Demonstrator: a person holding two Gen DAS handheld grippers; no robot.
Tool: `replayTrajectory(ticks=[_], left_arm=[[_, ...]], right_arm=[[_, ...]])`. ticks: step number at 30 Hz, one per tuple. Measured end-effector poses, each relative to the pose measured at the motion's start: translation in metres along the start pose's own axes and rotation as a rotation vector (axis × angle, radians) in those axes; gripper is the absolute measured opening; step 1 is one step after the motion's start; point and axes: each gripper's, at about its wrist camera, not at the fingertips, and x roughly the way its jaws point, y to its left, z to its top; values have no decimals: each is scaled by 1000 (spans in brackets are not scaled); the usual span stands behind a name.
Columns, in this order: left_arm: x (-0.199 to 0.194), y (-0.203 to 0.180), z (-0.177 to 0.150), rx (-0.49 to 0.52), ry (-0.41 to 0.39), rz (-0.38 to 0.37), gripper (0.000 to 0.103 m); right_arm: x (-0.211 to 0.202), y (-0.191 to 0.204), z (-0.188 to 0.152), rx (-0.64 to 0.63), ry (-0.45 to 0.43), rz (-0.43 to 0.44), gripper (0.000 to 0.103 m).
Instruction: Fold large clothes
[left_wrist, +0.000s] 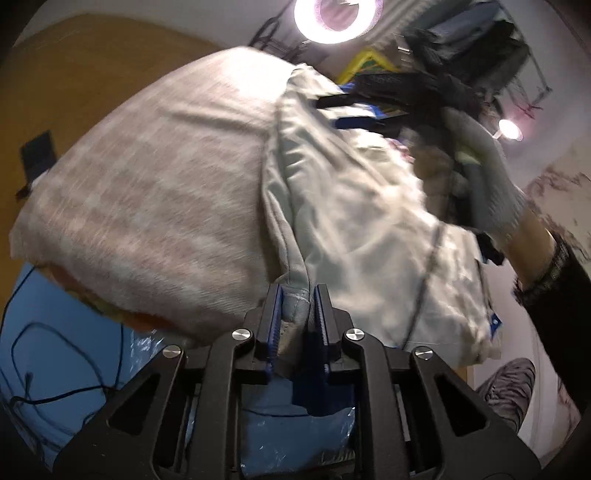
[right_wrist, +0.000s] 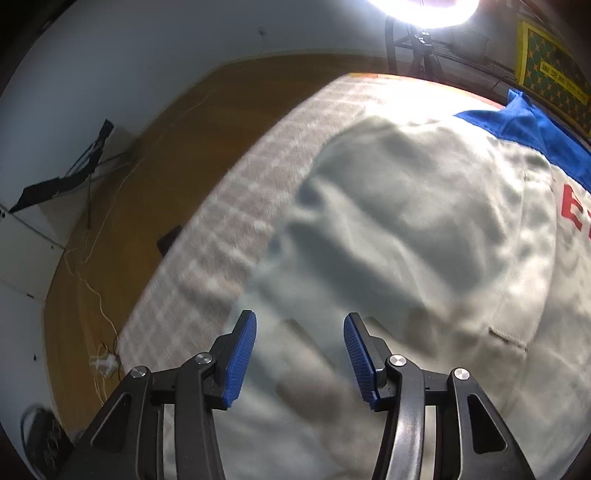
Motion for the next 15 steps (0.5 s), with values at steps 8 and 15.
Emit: replayTrajectory(ticks=[8, 15], left_arm=[[-2, -31, 7, 62, -36, -86, 14], [7, -47, 7, 99, -20, -94, 13]], right_arm=[[19, 36, 43, -21, 50, -127, 74], [57, 57, 52, -102, 125, -310, 64]])
